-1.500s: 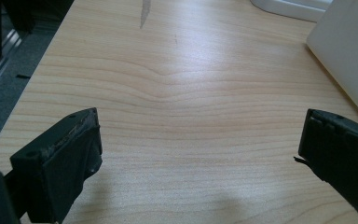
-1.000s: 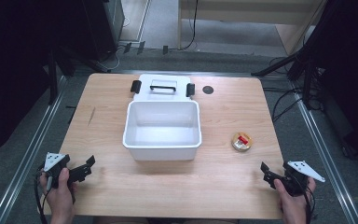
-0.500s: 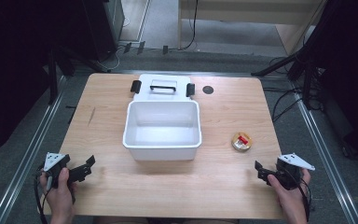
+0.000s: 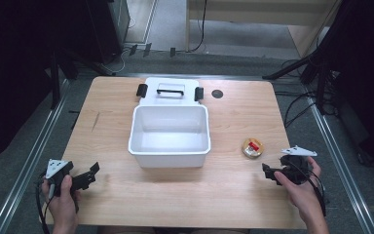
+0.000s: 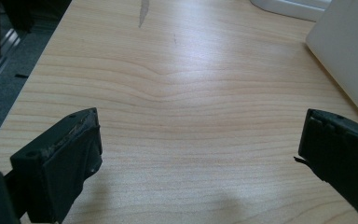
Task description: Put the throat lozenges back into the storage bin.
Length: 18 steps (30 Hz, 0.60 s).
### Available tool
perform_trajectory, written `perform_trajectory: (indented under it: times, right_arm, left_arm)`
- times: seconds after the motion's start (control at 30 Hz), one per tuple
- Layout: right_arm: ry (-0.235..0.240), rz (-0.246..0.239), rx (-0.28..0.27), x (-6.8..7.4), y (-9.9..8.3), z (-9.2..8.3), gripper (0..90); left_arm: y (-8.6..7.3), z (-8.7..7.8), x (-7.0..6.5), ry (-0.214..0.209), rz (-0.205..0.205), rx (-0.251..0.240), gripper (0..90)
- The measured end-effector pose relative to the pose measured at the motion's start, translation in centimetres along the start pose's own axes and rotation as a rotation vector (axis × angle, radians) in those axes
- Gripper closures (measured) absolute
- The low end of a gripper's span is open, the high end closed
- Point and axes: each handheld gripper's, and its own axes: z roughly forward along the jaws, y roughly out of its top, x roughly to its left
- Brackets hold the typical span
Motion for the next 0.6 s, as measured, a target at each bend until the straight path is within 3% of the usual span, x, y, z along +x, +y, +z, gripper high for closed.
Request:
perform_trajectory:
  times: [0.1, 0.17, 0.43, 0.6]
  right_arm:
    - [-0.004, -0.044, 0.068, 0.4, 1.2, 0.4, 11.3]
    - [-0.004, -0.051, 0.085, 0.6, 1.4, 0.5, 11.2]
    - [0.032, -0.13, 0.295, 2.2, 3.7, 2.6, 6.9]
    - [0.026, -0.161, 0.345, 2.9, 4.4, 3.5, 5.4]
  left_arm:
    - [0.0, 0.0, 0.0, -0.001, 0.0, -0.001, 0.0]
    - [0.0, 0.0, 0.0, -0.001, -0.001, 0.0, 0.0]
    - [0.0, 0.0, 0.0, -0.003, -0.002, -0.001, 0.0]
    - [0.0, 0.0, 0.1, -0.004, -0.002, 0.002, 0.0]
